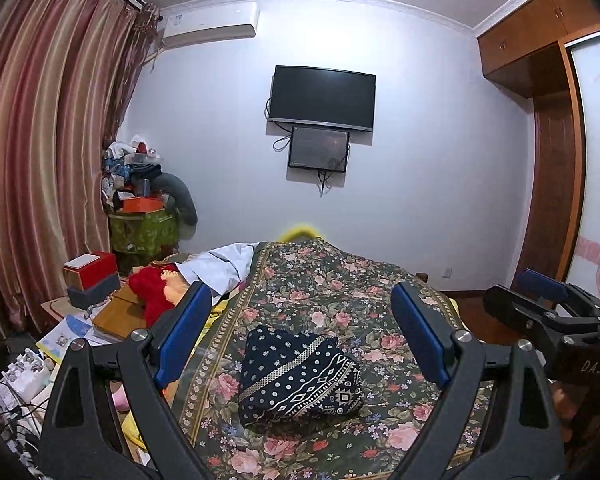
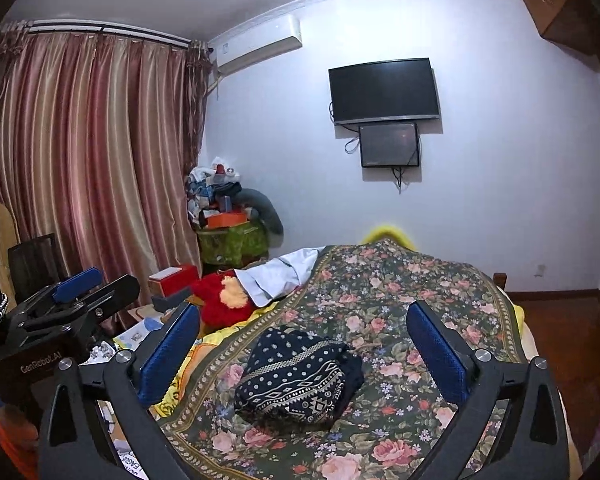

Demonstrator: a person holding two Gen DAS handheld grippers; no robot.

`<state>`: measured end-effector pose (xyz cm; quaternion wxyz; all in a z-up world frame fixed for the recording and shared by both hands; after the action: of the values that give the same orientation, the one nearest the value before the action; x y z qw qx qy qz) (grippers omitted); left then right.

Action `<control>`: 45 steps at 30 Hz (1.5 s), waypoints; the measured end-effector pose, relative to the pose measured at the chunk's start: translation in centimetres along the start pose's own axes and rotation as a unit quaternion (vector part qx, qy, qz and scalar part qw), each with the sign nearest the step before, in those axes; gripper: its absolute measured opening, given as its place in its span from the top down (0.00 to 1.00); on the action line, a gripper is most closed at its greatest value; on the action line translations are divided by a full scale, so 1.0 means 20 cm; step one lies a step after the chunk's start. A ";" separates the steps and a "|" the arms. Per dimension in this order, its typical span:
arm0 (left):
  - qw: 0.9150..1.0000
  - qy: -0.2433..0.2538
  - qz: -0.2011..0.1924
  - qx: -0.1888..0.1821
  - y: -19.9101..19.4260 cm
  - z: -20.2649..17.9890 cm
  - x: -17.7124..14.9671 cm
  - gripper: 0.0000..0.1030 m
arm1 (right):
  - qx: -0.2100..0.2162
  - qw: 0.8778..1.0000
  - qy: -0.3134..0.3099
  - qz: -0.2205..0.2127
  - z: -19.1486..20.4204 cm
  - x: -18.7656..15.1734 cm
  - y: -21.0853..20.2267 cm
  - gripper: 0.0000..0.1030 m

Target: Fold large clothes

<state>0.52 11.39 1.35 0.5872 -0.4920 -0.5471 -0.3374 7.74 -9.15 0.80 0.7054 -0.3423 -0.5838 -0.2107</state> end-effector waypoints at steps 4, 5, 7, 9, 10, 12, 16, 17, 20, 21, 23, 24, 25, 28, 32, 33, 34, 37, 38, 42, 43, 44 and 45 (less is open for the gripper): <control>1.000 0.006 0.002 0.003 0.01 -0.01 -0.01 0.11 | -0.003 1.000 0.000 0.004 0.00 -0.01 0.01 0.00; 1.000 0.007 0.002 0.003 0.01 -0.02 -0.01 0.11 | -0.004 1.000 0.001 0.006 0.00 -0.01 0.02 0.00; 1.000 0.007 0.005 0.001 0.01 -0.03 -0.01 0.11 | -0.005 1.000 0.003 0.008 -0.01 -0.02 0.02 0.00; 1.000 0.008 0.007 0.002 0.02 -0.03 -0.01 0.11 | -0.007 1.000 0.006 0.010 -0.01 -0.02 0.03 0.00; 1.000 0.008 0.008 0.002 0.02 -0.04 -0.02 0.11 | -0.008 1.000 0.007 0.011 -0.02 -0.02 0.03 0.00; 1.000 0.008 0.010 0.003 0.03 -0.03 -0.02 0.11 | -0.011 1.000 0.008 0.012 -0.02 -0.02 0.04 0.00; 1.000 0.005 0.013 0.002 0.04 -0.02 -0.03 0.11 | -0.016 1.000 0.012 0.015 -0.04 -0.03 0.05 0.00; 1.000 0.004 0.014 0.003 0.05 -0.02 -0.03 0.11 | -0.016 1.000 0.013 0.016 -0.04 -0.03 0.06 0.00; 1.000 0.003 0.016 0.004 0.05 -0.01 -0.03 0.11 | -0.018 1.000 0.016 0.018 -0.04 -0.03 0.07 0.00; 1.000 0.003 0.017 0.004 0.05 -0.01 -0.04 0.11 | -0.018 1.000 0.017 0.019 -0.05 -0.03 0.07 0.00; 1.000 0.003 0.017 0.005 0.06 -0.01 -0.04 0.11 | -0.018 0.999 0.017 0.019 -0.05 -0.03 0.07 0.00; 1.000 0.004 0.017 0.005 0.06 -0.01 -0.04 0.11 | -0.019 0.999 0.017 0.019 -0.05 -0.03 0.07 0.00; 1.000 0.004 0.017 0.005 0.06 -0.01 -0.04 0.11 | -0.019 1.000 0.016 0.019 -0.05 -0.03 0.07 0.00; 1.000 0.004 0.018 0.004 0.06 -0.01 -0.04 0.11 | -0.019 1.000 0.017 0.019 -0.05 -0.03 0.07 0.00; 1.000 0.006 0.019 0.003 0.07 -0.01 -0.04 0.11 | -0.020 0.999 0.016 0.018 -0.04 -0.03 0.07 0.00; 1.000 0.006 0.019 0.001 0.07 0.00 -0.04 0.11 | -0.020 0.999 0.016 0.019 -0.04 -0.03 0.07 0.00; 1.000 0.007 0.019 0.000 0.08 0.00 -0.04 0.11 | -0.020 1.000 0.016 0.019 -0.04 -0.03 0.07 0.00; 1.000 0.009 0.020 -0.004 0.09 0.01 -0.04 0.11 | -0.020 0.999 0.017 0.019 -0.04 -0.03 0.07 0.00; 1.000 0.010 0.021 -0.005 0.09 0.01 -0.04 0.10 | -0.020 1.000 0.017 0.018 -0.04 -0.03 0.07 0.00; 1.000 0.009 0.023 -0.009 0.10 0.01 -0.05 0.10 | -0.019 1.000 0.016 0.018 -0.04 -0.03 0.07 0.00; 1.000 0.009 0.023 -0.009 0.10 0.02 -0.05 0.10 | -0.020 1.000 0.016 0.019 -0.04 -0.03 0.07 0.00; 1.000 0.009 0.023 -0.010 0.10 0.02 -0.05 0.10 | -0.019 1.000 0.016 0.019 -0.04 -0.03 0.07 0.00; 1.000 0.008 0.023 -0.011 0.11 0.02 -0.05 0.10 | -0.019 1.000 0.016 0.018 -0.04 -0.03 0.07 0.00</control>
<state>2.23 12.20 -0.09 0.5940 -0.5081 -0.5268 -0.3338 9.13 -8.94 -0.17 0.7119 -0.3630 -0.5617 -0.2145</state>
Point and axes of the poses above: each gripper's, at about its wrist camera, not at the fingertips, and y roughly the way its jaws point, z to its left, x to its top, the point moved 1 cm from there along y, roughly the way its jaws point, and after that the axes turned 1 degree about x, right-handed, at the moved point
